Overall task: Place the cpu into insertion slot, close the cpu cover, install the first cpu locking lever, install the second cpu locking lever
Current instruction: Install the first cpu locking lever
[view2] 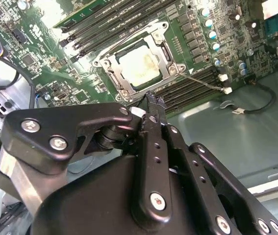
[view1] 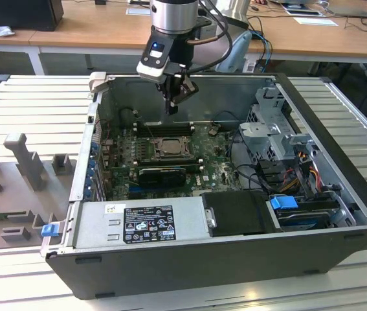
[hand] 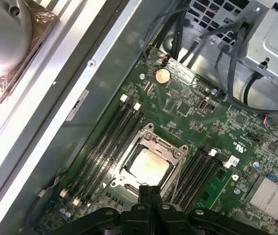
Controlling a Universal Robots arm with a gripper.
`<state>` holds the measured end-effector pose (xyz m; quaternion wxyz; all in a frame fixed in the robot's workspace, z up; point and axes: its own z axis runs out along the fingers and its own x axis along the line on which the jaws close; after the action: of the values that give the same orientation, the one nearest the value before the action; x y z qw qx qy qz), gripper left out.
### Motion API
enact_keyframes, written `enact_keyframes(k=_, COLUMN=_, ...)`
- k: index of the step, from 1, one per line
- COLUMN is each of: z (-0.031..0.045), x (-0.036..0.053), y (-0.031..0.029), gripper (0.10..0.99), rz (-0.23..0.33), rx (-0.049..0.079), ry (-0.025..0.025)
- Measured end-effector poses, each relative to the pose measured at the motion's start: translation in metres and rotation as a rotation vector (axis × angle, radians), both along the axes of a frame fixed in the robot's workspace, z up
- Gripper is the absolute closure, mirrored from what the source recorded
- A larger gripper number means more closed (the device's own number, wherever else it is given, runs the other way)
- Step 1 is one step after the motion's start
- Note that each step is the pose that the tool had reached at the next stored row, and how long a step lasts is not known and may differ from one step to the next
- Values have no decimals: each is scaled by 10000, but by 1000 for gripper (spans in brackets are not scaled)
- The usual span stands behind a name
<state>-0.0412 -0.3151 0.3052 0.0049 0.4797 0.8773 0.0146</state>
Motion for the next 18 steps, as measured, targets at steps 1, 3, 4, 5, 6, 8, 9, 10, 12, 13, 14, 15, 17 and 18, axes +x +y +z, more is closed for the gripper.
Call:
enact_keyframes(k=1, z=0, x=0, y=0, gripper=980, rz=45, rx=0, ry=0)
enact_keyframes(k=3, z=0, x=0, y=0, gripper=980, rz=137, rx=-1, ry=1)
enact_keyframes(k=4, z=0, x=0, y=0, gripper=980, rz=189, rx=0, ry=0)
enact_keyframes(k=5, z=0, x=0, y=0, gripper=980, rz=228, rx=0, ry=1)
enact_keyframes(k=6, z=0, x=0, y=0, gripper=980, rz=287, rx=0, ry=1)
enact_keyframes(k=8, z=0, x=0, y=0, gripper=980, rz=360, rx=0, ry=0)
enact_keyframes(k=9, z=0, x=0, y=0, gripper=980, rz=404, rx=0, ry=0)
enact_keyframes(k=10, z=0, x=0, y=0, gripper=980, rz=430, rx=0, ry=0)
enact_keyframes(k=12, z=0, x=0, y=0, gripper=980, rz=575, rx=0, ry=1)
enact_keyframes(k=13, z=0, x=0, y=0, gripper=980, rz=647, rx=0, ry=0)
enact_keyframes(k=14, z=0, x=0, y=0, gripper=980, rz=678, rx=0, ry=0)
enact_keyframes(k=15, z=0, x=0, y=0, gripper=980, rz=703, rx=0, ry=0)
enact_keyframes(k=17, z=0, x=0, y=0, gripper=980, rz=796, rx=0, ry=0)
enact_keyframes(k=18, z=0, x=0, y=0, gripper=980, rz=839, rx=0, ry=0)
